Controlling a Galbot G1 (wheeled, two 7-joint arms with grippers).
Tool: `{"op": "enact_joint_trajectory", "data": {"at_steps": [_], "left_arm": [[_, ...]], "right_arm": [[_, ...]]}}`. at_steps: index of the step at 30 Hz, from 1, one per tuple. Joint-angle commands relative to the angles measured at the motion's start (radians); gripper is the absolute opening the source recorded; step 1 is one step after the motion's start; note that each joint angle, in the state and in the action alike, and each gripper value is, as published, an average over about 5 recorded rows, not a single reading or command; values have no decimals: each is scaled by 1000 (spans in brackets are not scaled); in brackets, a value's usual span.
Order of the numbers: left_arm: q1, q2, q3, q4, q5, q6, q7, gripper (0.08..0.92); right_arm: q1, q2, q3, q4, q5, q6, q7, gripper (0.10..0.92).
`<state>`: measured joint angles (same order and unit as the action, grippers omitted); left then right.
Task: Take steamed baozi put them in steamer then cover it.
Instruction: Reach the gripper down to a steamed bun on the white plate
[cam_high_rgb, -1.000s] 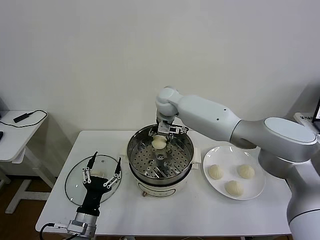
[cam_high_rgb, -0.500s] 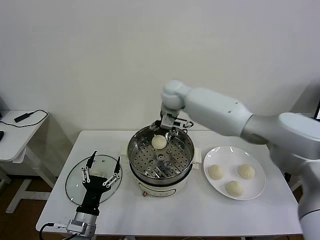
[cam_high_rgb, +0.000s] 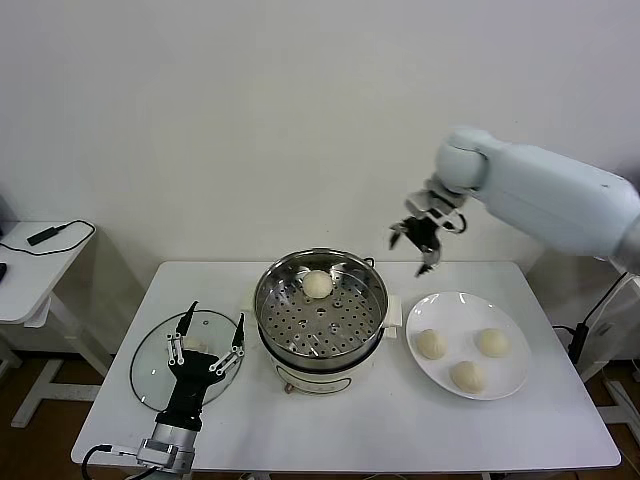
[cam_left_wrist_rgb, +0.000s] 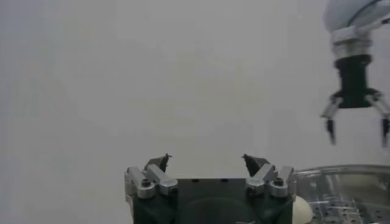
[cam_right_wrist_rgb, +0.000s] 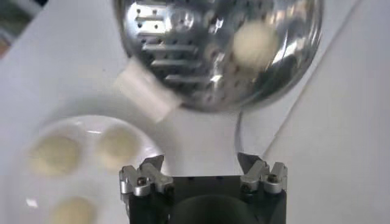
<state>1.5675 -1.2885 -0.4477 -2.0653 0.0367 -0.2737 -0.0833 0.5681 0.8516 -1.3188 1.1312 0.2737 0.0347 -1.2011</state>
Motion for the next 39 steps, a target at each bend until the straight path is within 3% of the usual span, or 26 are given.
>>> {"op": "enact_joint_trajectory", "data": {"at_steps": [1,20,39], "left_arm": [[0,-2,0,2,3,0,0,823],[5,-8,-2,12,12,-7,-3,823],[0,-7,-9,22,9,-15,-3,823]], "right_arm": [[-79,-138,-98,12,124,-117,61,823],[-297,-99,-7,-19,69,-118,224,823],[-339,-49,14,-49,71,-117,257,820]]}}
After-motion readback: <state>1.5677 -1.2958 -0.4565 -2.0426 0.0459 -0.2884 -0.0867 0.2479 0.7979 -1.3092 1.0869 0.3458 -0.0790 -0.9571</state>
